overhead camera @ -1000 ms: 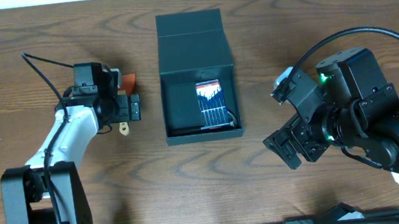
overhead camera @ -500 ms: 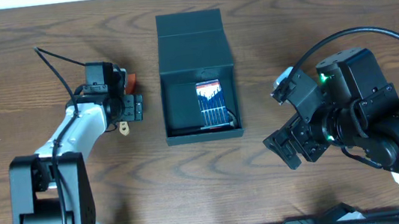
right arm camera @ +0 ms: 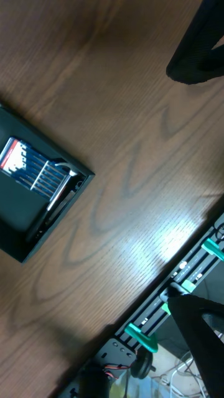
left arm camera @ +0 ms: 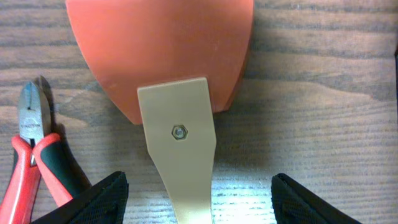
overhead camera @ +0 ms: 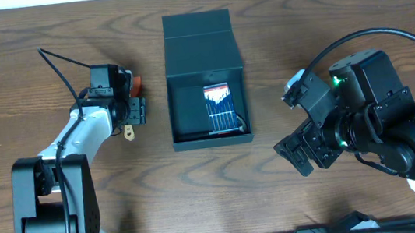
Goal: Pack container
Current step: 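Reach the left gripper to the orange scraper and grasp its handle, then carry the scraper over the box and lower it inside with left gripper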
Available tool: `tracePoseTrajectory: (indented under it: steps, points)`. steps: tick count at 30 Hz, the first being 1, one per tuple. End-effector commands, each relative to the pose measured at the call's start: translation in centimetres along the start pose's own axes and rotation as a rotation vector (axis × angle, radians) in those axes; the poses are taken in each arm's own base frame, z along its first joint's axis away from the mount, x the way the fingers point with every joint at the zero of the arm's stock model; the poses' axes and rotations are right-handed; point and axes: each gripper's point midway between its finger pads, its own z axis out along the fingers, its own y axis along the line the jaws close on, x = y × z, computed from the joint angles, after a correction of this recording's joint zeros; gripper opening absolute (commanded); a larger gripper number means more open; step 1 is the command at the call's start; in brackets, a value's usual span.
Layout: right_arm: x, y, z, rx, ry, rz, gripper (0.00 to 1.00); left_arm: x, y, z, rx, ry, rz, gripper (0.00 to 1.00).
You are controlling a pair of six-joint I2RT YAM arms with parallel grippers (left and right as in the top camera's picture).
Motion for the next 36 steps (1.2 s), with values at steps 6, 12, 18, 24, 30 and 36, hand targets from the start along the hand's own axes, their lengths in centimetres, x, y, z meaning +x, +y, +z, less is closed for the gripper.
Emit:
tracePoseTrajectory:
  steps: [6,12,18,24,30,36]
  points:
    - [0.1,0.1,0.0,-0.005,0.000,0.011,0.99,0.3,0.2,1.3,-0.008,0.028,0.008,0.72]
    - [0.1,0.1,0.0,-0.005,0.000,0.011,0.99,0.9,0.2,2.0,-0.007,0.052,0.008,0.72]
    - [0.1,0.1,0.0,-0.005,0.000,0.011,0.99,1.3,0.2,2.4,-0.006,0.064,0.008,0.63]
    - [0.1,0.1,0.0,-0.005,0.000,0.011,0.99,0.8,0.2,2.5,-0.007,0.045,0.008,0.46]
    - [0.1,0.1,0.0,-0.005,0.000,0.012,0.99,0.5,0.2,2.5,-0.007,0.033,0.008,0.42]
    - [0.1,0.1,0.0,-0.005,0.000,0.012,0.99,0.5,0.2,2.5,-0.008,0.033,0.007,0.36]
